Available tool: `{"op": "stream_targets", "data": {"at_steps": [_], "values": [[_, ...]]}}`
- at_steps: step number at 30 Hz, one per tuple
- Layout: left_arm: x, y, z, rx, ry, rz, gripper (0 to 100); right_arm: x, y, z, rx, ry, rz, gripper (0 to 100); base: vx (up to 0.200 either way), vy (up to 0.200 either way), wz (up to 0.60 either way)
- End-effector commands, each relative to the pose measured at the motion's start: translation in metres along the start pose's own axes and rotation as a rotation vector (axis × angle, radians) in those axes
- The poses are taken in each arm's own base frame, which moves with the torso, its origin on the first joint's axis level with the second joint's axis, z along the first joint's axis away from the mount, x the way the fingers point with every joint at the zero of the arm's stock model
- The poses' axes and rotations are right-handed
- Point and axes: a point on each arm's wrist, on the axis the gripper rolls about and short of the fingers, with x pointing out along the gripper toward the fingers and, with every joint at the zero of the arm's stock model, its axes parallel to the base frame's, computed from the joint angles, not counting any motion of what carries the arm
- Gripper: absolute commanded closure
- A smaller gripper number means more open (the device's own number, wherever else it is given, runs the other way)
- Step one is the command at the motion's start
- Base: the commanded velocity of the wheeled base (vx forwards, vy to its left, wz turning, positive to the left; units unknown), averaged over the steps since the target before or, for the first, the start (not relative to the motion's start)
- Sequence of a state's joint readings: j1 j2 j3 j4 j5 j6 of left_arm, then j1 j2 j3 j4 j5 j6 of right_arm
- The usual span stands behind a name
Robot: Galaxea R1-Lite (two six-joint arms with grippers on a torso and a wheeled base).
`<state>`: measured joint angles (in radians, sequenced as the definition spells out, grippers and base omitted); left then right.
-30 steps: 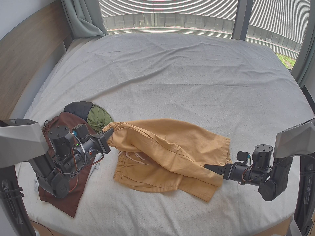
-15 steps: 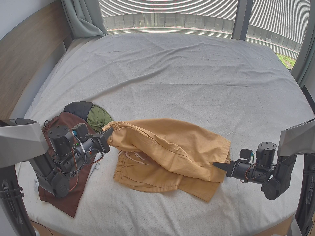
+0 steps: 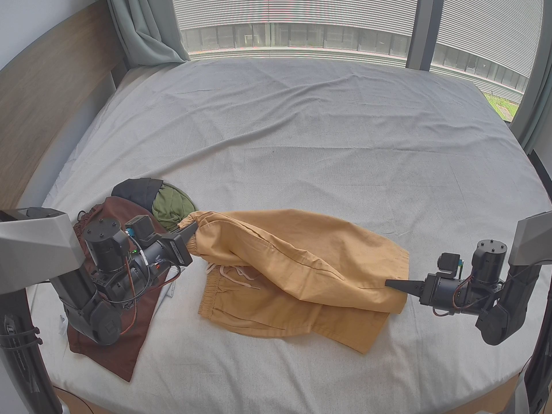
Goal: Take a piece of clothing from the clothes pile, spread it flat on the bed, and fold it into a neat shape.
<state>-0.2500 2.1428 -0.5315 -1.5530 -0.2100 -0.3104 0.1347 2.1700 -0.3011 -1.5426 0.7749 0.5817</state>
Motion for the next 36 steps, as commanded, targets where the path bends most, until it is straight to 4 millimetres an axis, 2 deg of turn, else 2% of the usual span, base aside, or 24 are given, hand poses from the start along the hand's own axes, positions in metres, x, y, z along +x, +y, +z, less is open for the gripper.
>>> {"op": "stream_targets", "data": {"at_steps": [1,7,8,15,21,26,36], "values": [[0.000,0.000,0.000,-0.001,0.000,0.000,100,0.000,0.001,-0.001,0.001,0.005,0.006,100,0.000,0.000,0.00],[0.000,0.000,-0.001,0.001,0.001,-0.002,100,0.005,0.000,-0.005,0.007,0.026,0.011,100,0.000,0.000,0.00],[0.000,0.000,-0.001,0.001,0.001,-0.002,100,0.005,0.000,-0.005,0.007,0.026,0.011,0,0.000,0.000,0.00],[0.000,-0.001,0.001,0.002,-0.004,-0.003,100,0.020,-0.004,-0.023,0.030,0.096,0.014,0,0.000,0.000,0.00],[0.000,0.000,0.001,0.002,-0.006,-0.002,100,0.027,-0.009,-0.030,0.036,0.123,0.013,0,0.000,0.000,0.00],[0.000,-0.001,0.001,0.002,-0.004,-0.003,100,0.035,-0.015,-0.033,0.019,0.132,0.015,0,0.000,0.000,0.00],[-0.001,-0.001,0.001,0.001,-0.002,-0.003,100,0.050,-0.010,-0.031,-0.018,0.101,-0.002,0,0.000,0.000,0.00]]}}
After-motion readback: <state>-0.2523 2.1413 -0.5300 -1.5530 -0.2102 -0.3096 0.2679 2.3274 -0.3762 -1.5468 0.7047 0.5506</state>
